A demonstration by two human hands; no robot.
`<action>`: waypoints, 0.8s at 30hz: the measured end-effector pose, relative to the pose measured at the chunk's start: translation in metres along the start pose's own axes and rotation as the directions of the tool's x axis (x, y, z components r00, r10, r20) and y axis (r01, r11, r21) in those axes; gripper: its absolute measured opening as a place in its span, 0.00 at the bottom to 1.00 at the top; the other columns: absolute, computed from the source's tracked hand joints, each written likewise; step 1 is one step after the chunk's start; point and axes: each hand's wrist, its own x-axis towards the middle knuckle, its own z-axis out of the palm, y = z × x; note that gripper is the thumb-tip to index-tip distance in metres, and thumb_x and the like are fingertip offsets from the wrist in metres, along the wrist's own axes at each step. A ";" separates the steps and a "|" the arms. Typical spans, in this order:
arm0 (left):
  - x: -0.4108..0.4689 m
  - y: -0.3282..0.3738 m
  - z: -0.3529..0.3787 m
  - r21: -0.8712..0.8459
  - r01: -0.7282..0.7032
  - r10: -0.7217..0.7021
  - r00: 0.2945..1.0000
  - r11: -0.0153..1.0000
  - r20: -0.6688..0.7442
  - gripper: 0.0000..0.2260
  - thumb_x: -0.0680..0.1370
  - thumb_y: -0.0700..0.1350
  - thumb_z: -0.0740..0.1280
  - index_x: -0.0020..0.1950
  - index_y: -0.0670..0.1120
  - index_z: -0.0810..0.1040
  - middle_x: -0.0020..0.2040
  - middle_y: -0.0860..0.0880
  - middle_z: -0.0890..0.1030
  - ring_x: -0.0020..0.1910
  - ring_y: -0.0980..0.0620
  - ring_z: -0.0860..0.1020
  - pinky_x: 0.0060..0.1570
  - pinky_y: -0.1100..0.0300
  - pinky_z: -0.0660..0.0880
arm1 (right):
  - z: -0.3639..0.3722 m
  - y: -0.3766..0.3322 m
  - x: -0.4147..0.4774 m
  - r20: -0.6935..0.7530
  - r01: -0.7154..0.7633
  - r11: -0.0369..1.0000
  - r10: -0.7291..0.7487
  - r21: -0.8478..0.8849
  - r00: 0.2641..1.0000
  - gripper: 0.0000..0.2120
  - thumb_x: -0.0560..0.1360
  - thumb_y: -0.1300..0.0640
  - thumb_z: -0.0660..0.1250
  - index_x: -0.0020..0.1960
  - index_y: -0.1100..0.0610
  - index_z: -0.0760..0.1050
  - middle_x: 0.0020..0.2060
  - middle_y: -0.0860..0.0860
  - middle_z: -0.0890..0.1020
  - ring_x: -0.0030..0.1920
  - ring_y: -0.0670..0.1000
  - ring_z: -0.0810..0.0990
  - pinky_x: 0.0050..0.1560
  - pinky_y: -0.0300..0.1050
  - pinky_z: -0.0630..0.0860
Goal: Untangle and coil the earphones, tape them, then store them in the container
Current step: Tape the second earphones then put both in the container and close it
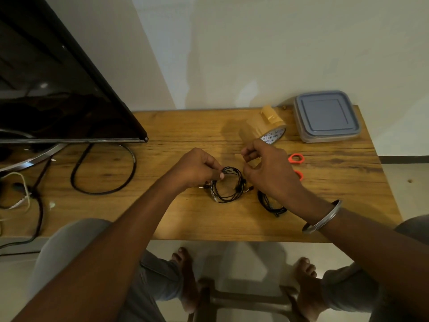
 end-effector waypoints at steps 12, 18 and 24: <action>-0.005 0.008 0.008 -0.071 -0.100 0.094 0.993 0.992 -0.077 0.01 0.72 0.40 0.76 0.42 0.43 0.87 0.38 0.47 0.86 0.37 0.52 0.79 0.36 0.58 0.75 | -0.004 -0.005 -0.003 0.218 0.209 0.917 -0.140 -0.340 0.966 0.14 0.75 0.51 0.72 0.60 0.49 0.78 0.47 0.46 0.81 0.41 0.48 0.79 0.39 0.42 0.74; -0.004 0.009 0.009 -0.145 -0.057 0.038 0.991 0.988 -0.126 0.02 0.70 0.40 0.78 0.40 0.45 0.87 0.34 0.51 0.85 0.35 0.59 0.78 0.36 0.65 0.70 | -0.010 -0.001 0.006 0.318 0.204 0.938 -0.110 -0.280 0.942 0.14 0.73 0.45 0.73 0.58 0.43 0.79 0.52 0.43 0.83 0.41 0.43 0.81 0.42 0.47 0.80; -0.005 0.010 0.008 -0.247 -0.039 0.000 0.988 0.968 -0.156 0.04 0.70 0.37 0.77 0.38 0.45 0.87 0.30 0.53 0.83 0.27 0.63 0.76 0.30 0.68 0.68 | -0.021 -0.006 0.012 0.416 0.168 0.977 -0.099 -0.131 0.904 0.21 0.73 0.44 0.74 0.65 0.46 0.79 0.55 0.40 0.80 0.41 0.37 0.79 0.42 0.36 0.74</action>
